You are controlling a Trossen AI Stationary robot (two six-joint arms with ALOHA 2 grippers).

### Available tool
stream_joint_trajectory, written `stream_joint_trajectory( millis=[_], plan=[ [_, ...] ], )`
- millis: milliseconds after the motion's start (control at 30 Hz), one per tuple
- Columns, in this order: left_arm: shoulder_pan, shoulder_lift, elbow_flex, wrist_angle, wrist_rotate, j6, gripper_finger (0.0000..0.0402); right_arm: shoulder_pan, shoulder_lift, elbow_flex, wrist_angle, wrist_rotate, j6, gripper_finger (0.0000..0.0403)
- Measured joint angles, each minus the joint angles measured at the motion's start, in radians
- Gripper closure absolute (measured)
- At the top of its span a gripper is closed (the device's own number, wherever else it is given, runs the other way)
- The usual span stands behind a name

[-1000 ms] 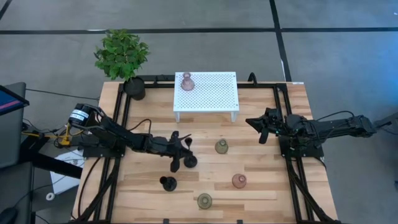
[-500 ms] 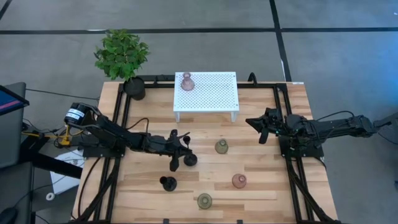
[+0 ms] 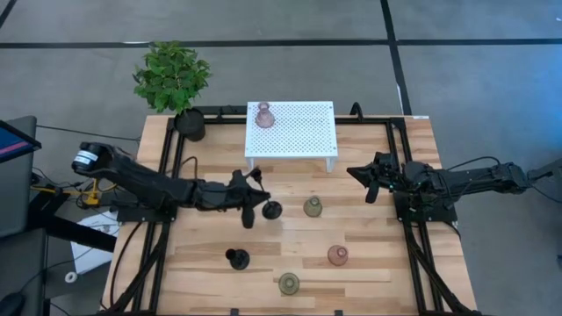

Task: Pick & Place candle stick holders
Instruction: Put the top black candle holder on the shelf

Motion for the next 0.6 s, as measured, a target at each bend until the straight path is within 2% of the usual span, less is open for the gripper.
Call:
stream_joint_trajectory(
  millis=[167, 300, 433, 600],
  plan=[
    [0.0, -0.001, 0.15, -0.146, -0.068, 0.034, 0.0388, 0.0, 0.0, 0.0, 0.0, 0.0, 0.0, 0.0403],
    [0.005, -0.001, 0.247, -0.162, -0.123, 0.077, 0.0388, 0.0, 0.0, 0.0, 0.006, 0.002, 0.0, 0.0403],
    [0.025, -0.001, 0.352, -0.187, -0.126, 0.152, 0.0388, 0.0, 0.0, 0.0, 0.01, 0.029, 0.0, 0.0403],
    [0.068, -0.001, 0.491, -0.397, -0.128, 0.18, 0.0388, 0.0, 0.0, 0.0, 0.034, 0.061, 0.008, 0.0403]
  ],
)
